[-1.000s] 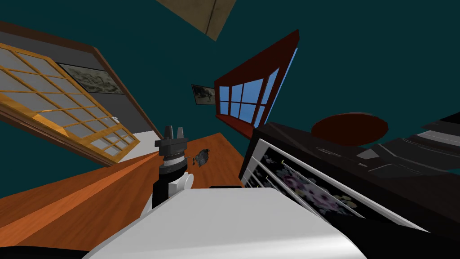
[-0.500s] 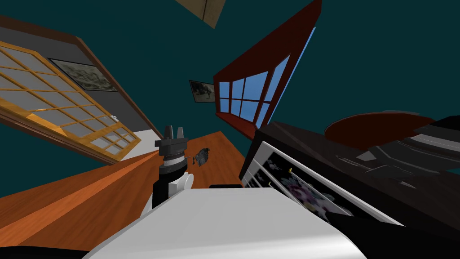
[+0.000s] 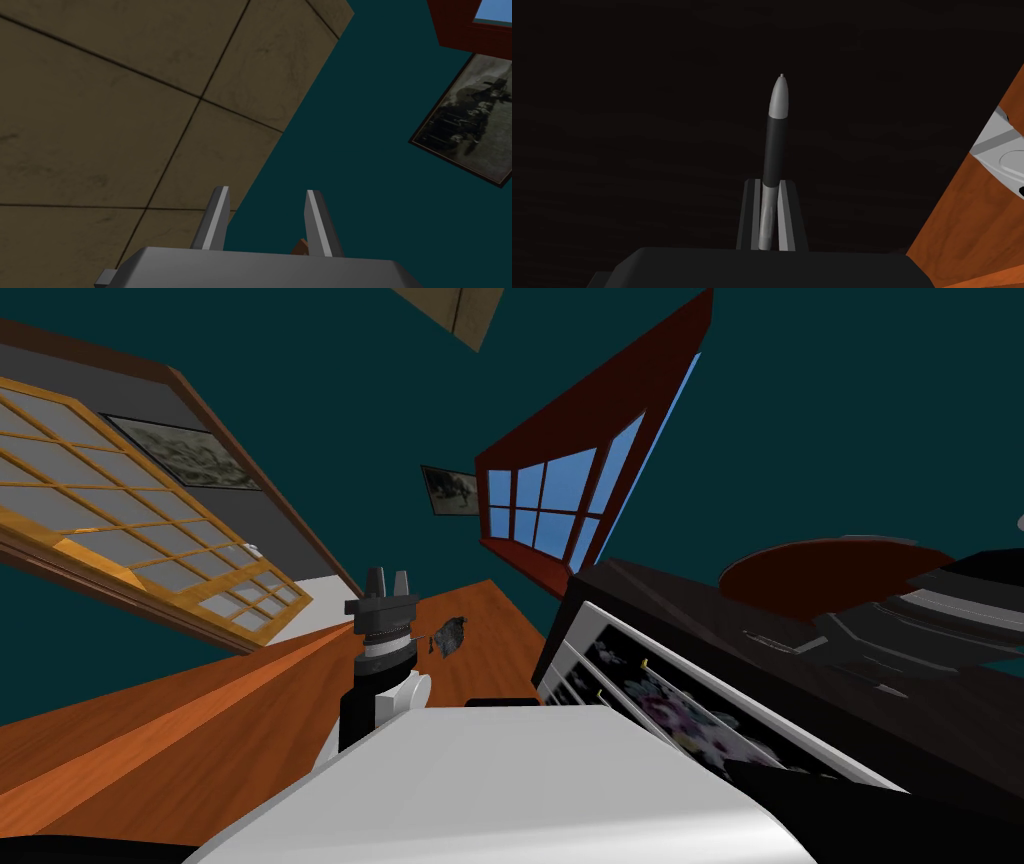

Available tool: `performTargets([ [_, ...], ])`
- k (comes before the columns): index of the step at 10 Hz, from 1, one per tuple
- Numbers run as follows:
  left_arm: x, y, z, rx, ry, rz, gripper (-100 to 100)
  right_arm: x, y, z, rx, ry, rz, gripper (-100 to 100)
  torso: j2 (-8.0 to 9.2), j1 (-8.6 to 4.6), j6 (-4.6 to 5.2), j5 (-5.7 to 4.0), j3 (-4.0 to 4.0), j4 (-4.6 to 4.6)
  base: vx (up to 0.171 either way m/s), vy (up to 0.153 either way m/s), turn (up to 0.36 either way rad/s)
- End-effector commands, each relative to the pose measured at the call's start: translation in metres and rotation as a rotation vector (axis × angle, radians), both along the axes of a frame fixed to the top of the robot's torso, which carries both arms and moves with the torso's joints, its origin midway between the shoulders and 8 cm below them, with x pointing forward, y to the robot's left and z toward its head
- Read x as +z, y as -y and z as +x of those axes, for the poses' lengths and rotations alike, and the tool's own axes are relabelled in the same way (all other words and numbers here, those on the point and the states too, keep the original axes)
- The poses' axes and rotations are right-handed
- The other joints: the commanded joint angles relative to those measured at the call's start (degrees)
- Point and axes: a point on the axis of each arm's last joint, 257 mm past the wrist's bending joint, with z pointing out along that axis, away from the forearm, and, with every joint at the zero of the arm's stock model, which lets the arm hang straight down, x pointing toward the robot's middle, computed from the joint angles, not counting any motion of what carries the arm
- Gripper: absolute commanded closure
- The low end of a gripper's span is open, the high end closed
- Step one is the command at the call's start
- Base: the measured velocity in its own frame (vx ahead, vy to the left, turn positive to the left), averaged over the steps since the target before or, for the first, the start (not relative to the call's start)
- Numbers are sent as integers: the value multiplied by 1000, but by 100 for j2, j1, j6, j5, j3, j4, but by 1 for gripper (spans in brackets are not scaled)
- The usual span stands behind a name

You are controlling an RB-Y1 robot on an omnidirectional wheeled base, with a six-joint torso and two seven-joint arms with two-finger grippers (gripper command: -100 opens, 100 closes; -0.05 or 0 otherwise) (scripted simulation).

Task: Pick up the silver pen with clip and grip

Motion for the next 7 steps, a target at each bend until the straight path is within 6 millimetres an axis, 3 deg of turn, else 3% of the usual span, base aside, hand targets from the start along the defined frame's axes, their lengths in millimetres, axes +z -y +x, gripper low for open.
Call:
performTargets([
  [1, 0, 0, 0, 0, 0, 0, 0, 0, 0, 0, 0, 0, 0, 100, 0, 0, 0, 0, 0, 0, 0, 0, 0],
  [2, 0, 0, 0, 0, 0, 0, 0, 0, 0, 0, 0, 0, 0, 100, -1, -1, -1, 0, 0, 0, 0, 0, 0],
  [3, 0, 0, 0, 0, 0, 0, 0, 0, 0, 0, -1, 0, 0, 0, -1, -1, -1, 0, -1, 0, 0, 0, 0],
  [4, 0, 0, 0, 0, 0, 0, 0, 10, -6, -6, -3, -5, -1, 100, -1, -1, -2, 0, -1, 0, 20, -15, 43],
  [6, 0, 0, 0, 0, 0, 0, 0, 12, -6, -8, -3, -3, -2, 100, -10, 0, -2, 4, -5, -2, 23, -15, 18],
  [7, 0, 0, 0, 0, 0, 0, 0, 13, -7, -9, -3, -5, -1, 0, -8, -1, -2, 0, -5, -3, 0, 0, 0],
])
